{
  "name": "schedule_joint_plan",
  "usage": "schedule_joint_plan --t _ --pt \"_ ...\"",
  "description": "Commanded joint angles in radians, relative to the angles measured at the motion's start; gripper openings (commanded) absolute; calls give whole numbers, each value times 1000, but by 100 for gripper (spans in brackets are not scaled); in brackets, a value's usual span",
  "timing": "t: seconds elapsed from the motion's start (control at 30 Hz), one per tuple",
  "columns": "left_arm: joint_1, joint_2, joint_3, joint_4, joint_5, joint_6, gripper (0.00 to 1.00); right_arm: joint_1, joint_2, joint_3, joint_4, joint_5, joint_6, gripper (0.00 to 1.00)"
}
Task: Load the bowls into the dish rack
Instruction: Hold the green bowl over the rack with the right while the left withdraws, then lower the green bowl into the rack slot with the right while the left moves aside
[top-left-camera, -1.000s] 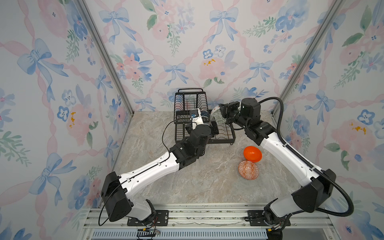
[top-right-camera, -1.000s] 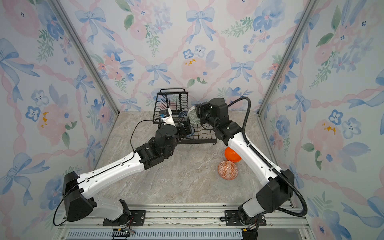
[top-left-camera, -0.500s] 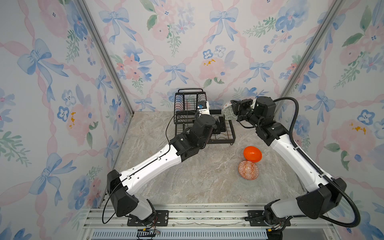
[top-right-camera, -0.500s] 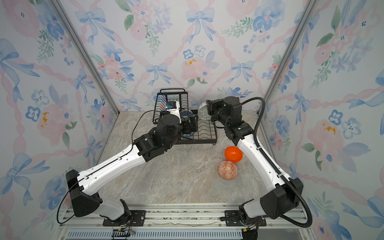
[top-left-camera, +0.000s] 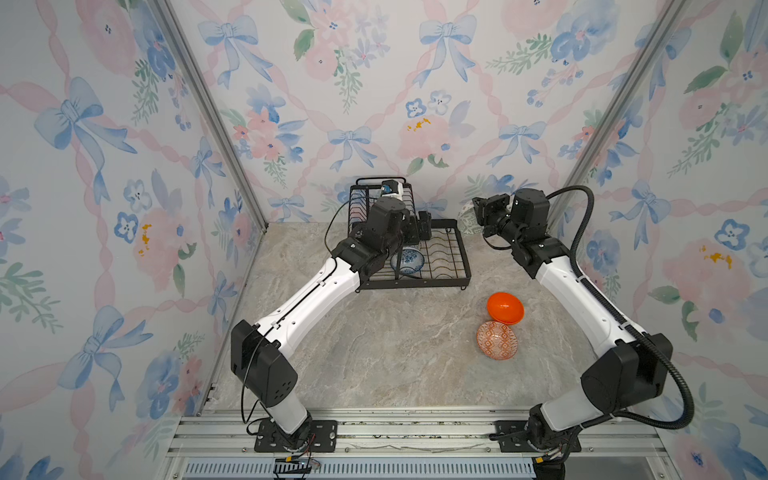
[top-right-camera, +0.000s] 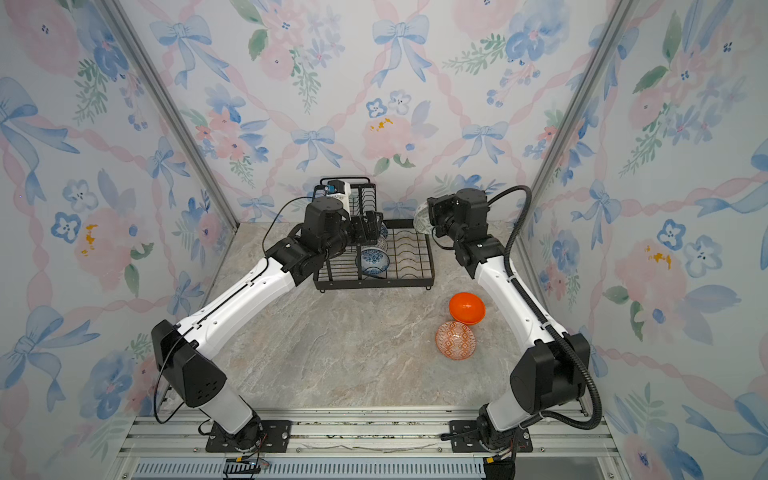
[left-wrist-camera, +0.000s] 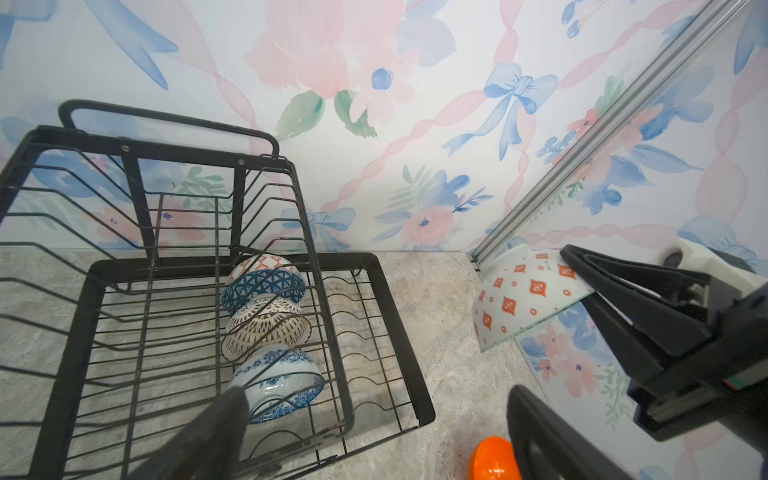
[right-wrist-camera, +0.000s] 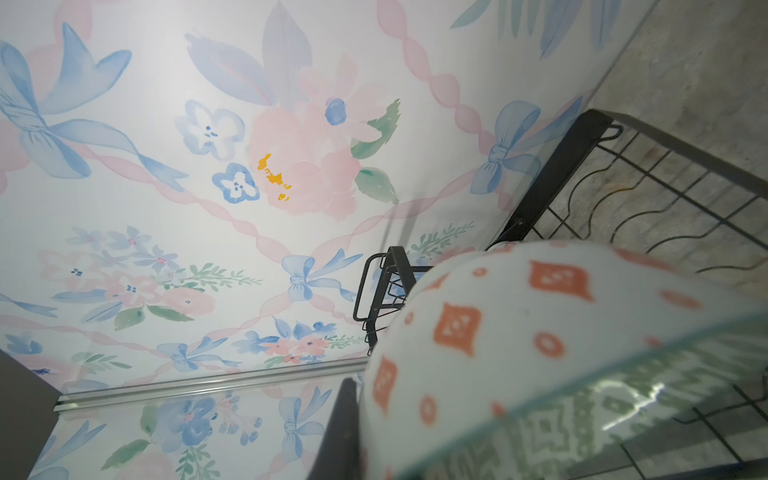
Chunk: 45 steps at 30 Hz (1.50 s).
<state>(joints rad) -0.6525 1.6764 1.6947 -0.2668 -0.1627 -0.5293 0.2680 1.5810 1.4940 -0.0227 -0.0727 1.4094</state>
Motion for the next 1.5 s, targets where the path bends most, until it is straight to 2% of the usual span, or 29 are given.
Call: schedule_joint_plan --t 0.0,0.33,0.7,0.87,1.07,1.2,1.47 --pt "9 36 54 -13 108 60 98 -16 59 47 196 -32 -82 0" --pt "24 109 126 -28 173 252 98 0 254 110 324 -105 -129 0" --pt "1 155 175 -71 31 485 98 15 425 217 235 -108 -252 0" --pt "-5 218 230 -72 -1 518 98 -4 525 265 322 -111 -196 0" --pt "-3 262 267 -72 8 529 98 -1 603 379 266 -118 -231 0" --pt "-8 295 289 -71 -9 532 98 -10 655 388 324 -111 -180 0" --pt "-20 332 315 -71 -38 541 98 -27 722 412 412 -103 -194 0"
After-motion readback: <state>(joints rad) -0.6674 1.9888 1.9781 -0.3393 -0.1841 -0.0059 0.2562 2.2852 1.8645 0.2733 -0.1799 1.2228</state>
